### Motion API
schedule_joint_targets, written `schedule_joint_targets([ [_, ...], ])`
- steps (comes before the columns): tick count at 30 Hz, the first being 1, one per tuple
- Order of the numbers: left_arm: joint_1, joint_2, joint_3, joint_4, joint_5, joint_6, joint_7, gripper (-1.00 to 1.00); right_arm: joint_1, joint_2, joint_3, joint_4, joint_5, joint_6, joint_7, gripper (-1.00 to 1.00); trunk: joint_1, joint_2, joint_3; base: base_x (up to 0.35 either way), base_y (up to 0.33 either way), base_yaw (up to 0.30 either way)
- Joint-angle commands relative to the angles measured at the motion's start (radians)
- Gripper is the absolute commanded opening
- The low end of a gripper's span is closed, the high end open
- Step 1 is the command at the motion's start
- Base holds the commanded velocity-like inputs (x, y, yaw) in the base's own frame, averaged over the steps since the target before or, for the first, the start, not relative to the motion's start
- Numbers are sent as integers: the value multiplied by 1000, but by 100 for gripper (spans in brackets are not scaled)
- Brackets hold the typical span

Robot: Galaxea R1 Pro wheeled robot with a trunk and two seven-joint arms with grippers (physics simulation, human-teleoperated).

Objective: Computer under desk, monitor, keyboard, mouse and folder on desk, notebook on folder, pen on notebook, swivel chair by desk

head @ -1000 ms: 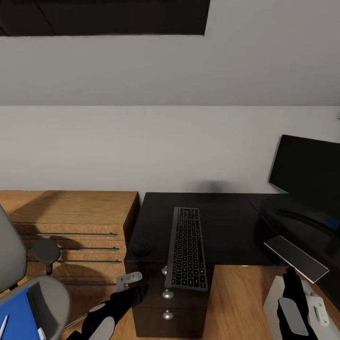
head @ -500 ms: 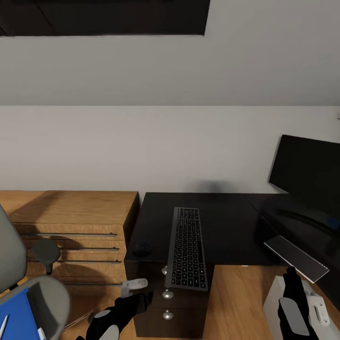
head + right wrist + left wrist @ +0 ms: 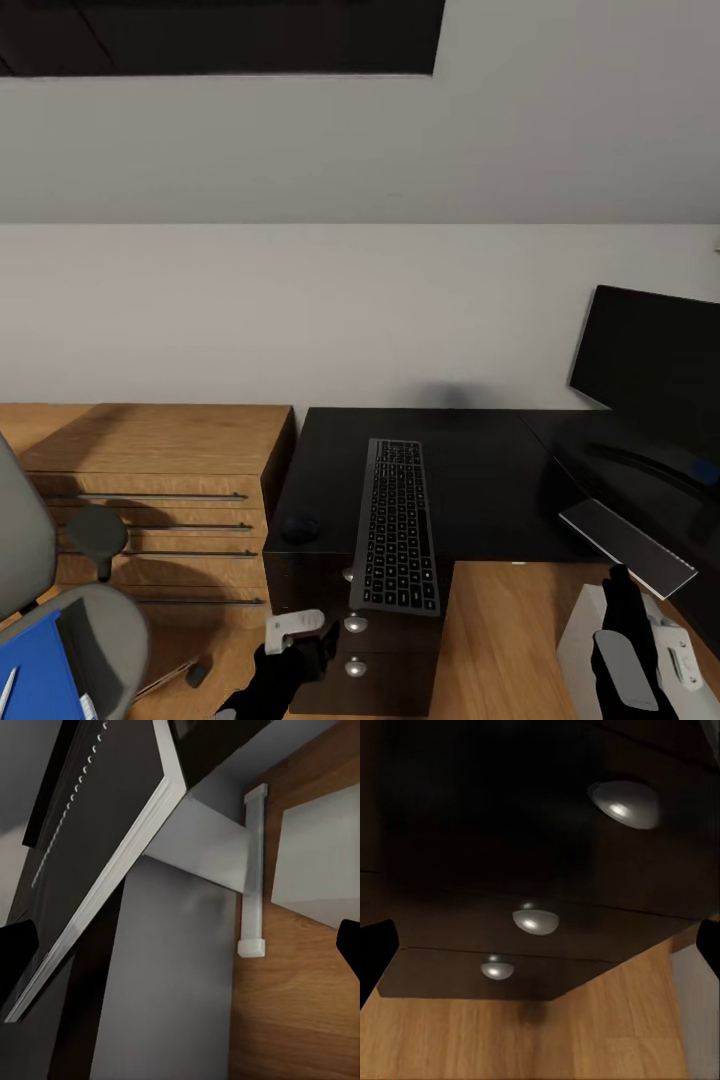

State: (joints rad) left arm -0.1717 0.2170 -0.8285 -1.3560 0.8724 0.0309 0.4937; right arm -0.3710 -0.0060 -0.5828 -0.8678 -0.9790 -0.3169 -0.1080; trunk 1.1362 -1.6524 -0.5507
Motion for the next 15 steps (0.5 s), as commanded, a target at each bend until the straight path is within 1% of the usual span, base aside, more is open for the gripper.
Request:
schedule_joint_targets([
  [1,-1,3,-11,-2,3,-15,7,100,-1,-1,1,-1,-8,-4,-2,100,0,-1,-1,0,0,0],
  [3,0,6,-28,-3,4,-54,10,100,-1,-2,1,-1,-8,-4,-2,100,0,-1,-1,0,0,0],
  [5,1,8,-34,-3,5,-71,16,100,-1,-4,1,-1,-8,-4,-2,100,0,-1,-1,0,0,0],
  [11,1,10,-42,-3,7,-93,62,100,0,-7,1,0,-8,-4,-2,100,0,-1,-1,0,0,0],
  [12,1,11,-44,-3,7,-96,77,100,0,-7,1,0,-8,-4,-2,100,0,-1,-1,0,0,0],
  [15,1,11,-45,-3,7,-99,92,100,0,-7,1,0,-8,-4,-2,100,0,-1,-1,0,0,0],
])
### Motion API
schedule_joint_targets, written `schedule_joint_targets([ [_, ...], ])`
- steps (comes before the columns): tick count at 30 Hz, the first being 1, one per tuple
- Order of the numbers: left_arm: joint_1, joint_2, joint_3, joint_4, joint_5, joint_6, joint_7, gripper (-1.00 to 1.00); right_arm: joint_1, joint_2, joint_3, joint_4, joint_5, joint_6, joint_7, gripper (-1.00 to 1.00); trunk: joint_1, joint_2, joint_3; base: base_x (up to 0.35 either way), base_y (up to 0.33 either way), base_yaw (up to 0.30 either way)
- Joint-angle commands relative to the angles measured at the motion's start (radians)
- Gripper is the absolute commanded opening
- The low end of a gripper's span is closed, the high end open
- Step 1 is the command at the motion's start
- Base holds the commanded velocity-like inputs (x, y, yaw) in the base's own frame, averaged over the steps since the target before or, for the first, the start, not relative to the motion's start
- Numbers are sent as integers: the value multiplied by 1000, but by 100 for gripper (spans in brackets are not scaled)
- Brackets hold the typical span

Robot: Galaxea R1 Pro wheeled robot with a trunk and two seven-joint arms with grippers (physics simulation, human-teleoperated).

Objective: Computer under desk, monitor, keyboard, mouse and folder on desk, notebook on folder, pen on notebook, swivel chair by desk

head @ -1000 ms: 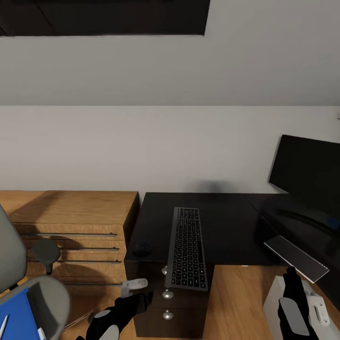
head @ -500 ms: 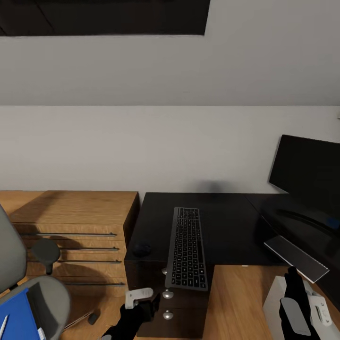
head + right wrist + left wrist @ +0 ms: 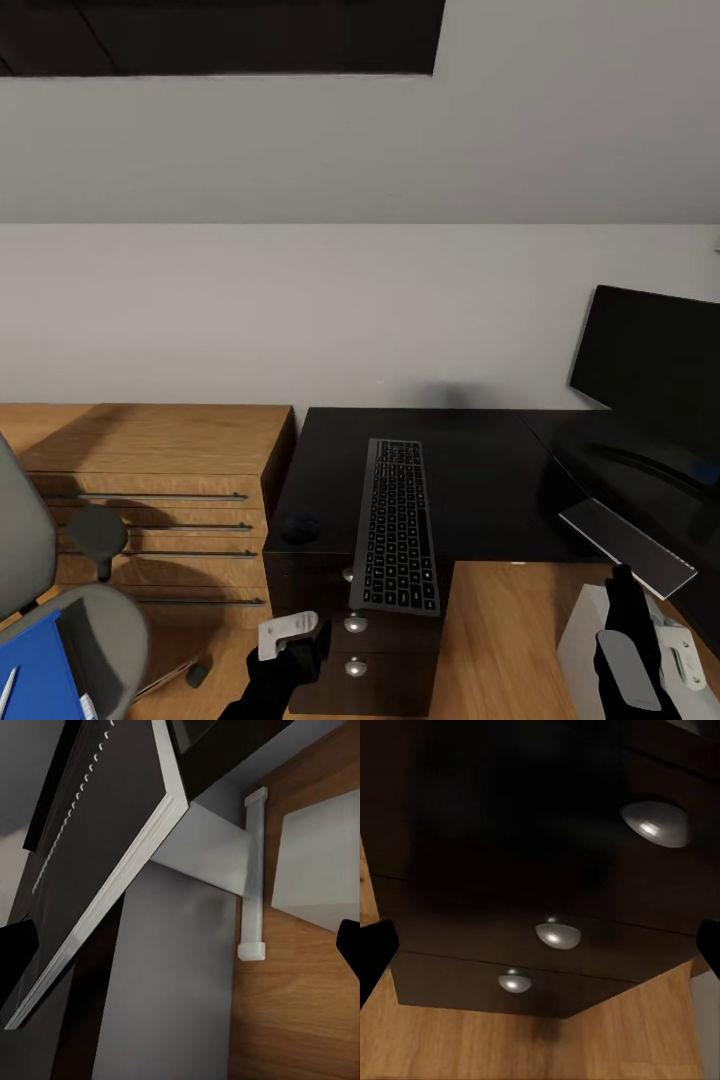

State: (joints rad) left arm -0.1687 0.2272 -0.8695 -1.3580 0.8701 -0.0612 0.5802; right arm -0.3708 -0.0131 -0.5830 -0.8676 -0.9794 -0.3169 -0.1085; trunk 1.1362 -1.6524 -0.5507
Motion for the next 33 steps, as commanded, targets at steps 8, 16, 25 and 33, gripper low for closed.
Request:
schedule_joint_targets([
  [8,-2,1,-5,-1,8,-9,21,100,0,-1,1,-1,-7,-4,-2,100,0,-1,-1,21,0,0],
  [16,-2,1,-5,0,10,-9,25,100,0,-1,0,-1,-7,-4,-2,100,0,-1,-1,155,0,0],
  [25,-2,0,-6,2,10,-9,27,100,-1,-1,1,-1,-7,-4,-2,100,0,-1,-1,60,0,0],
  [33,-2,-1,-9,3,10,-9,27,100,0,-1,0,-2,-7,-4,-2,100,0,-1,-1,84,0,0],
])
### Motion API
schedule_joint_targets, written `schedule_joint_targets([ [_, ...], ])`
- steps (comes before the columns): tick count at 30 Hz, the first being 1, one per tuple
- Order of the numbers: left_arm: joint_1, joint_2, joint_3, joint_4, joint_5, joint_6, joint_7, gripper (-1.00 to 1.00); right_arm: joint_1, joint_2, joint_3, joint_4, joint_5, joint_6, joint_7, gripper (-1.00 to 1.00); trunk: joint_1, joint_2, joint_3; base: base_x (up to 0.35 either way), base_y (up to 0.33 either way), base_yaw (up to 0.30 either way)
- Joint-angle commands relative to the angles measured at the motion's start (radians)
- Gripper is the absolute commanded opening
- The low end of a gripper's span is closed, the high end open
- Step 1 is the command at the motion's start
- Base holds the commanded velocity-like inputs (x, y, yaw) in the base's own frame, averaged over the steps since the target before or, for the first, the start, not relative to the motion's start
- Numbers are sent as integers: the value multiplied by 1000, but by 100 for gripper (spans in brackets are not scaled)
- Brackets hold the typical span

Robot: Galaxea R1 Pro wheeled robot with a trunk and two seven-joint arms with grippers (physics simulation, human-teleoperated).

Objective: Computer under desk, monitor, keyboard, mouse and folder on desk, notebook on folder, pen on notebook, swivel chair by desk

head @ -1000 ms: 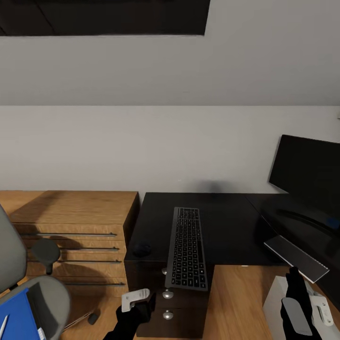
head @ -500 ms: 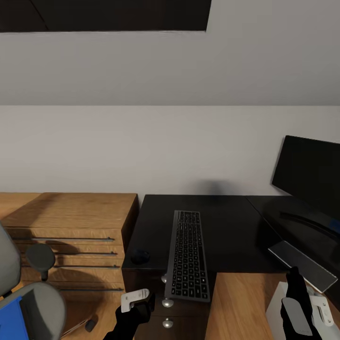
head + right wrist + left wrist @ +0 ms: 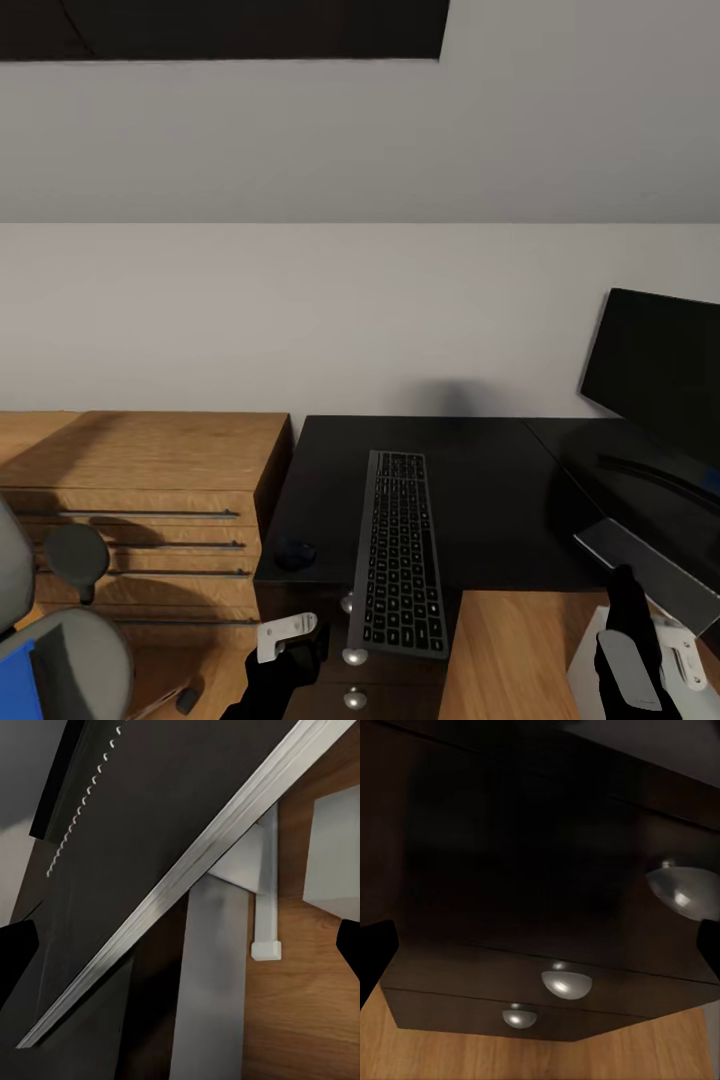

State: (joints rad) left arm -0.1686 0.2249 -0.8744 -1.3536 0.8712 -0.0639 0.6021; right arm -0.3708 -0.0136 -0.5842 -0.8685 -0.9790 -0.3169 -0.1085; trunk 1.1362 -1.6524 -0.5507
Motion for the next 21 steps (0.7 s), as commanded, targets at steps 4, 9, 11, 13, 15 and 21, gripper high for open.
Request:
schedule_joint_targets([
  [4,-2,-1,-4,-1,9,-7,5,100,-1,-13,1,-1,-7,-4,-2,100,0,-1,-1,12,0,0],
  [9,-2,-2,-5,1,9,-7,5,100,-1,-23,1,-1,-7,-4,-2,100,0,-1,-1,3,0,0],
  [11,-2,-3,-5,2,9,-7,5,100,-1,-25,1,-1,-7,-4,-2,100,0,-1,-1,1,0,0],
  [13,-2,-3,-5,2,9,-7,5,100,-1,-27,1,-1,-7,-4,-2,100,0,-1,-1,0,0,0],
  [15,-2,-4,-5,2,9,-7,5,100,0,-31,1,-1,-7,-4,-2,100,0,-1,-1,0,0,0],
  [21,-2,-4,-6,2,9,-7,5,100,-1,-56,0,0,-9,-4,-2,100,0,-1,-1,0,0,0],
])
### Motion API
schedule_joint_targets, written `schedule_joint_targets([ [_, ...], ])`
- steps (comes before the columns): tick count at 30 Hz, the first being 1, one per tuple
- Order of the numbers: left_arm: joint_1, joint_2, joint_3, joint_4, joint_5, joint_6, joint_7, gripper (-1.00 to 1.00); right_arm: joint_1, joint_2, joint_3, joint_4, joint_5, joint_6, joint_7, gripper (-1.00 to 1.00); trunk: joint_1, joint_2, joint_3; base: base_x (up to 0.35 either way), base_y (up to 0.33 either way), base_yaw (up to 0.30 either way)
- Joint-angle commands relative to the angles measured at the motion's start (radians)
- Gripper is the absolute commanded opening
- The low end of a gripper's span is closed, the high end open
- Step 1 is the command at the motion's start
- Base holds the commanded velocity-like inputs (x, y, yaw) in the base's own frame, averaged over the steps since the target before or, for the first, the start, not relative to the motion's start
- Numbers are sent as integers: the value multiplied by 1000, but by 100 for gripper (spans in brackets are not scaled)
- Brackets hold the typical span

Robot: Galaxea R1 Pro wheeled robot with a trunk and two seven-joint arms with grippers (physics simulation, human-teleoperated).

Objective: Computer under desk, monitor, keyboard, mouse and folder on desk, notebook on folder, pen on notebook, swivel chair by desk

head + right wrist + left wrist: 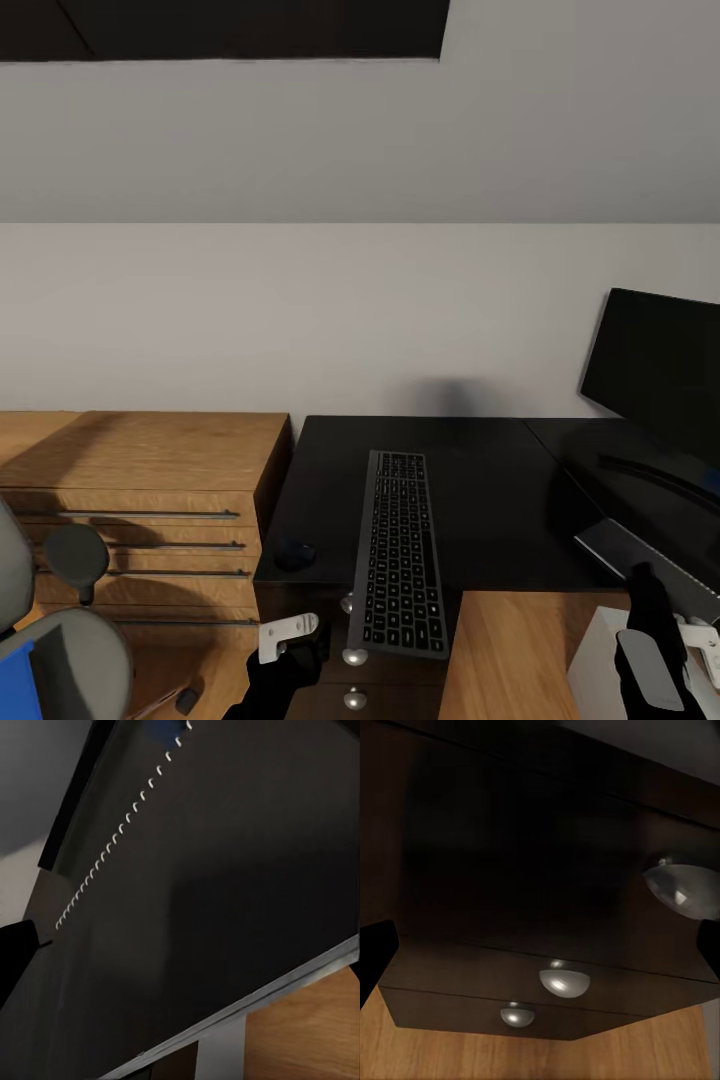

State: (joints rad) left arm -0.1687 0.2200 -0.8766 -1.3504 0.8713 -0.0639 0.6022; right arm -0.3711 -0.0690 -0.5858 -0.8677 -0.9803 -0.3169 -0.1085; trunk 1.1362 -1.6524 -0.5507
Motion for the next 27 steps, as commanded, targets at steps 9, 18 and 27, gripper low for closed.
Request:
schedule_joint_targets([
  [9,-2,1,-4,-1,9,-7,5,100,0,-3,1,-1,-7,-4,-5,100,0,-1,-1,0,0,0],
  [18,-2,1,-4,-1,9,-7,5,100,0,-3,1,-2,-7,-4,-26,-100,0,-1,-1,0,0,0],
  [27,-2,0,-4,3,9,-6,5,100,0,-3,1,-2,-6,-4,-28,-100,0,-1,-1,0,0,0],
])
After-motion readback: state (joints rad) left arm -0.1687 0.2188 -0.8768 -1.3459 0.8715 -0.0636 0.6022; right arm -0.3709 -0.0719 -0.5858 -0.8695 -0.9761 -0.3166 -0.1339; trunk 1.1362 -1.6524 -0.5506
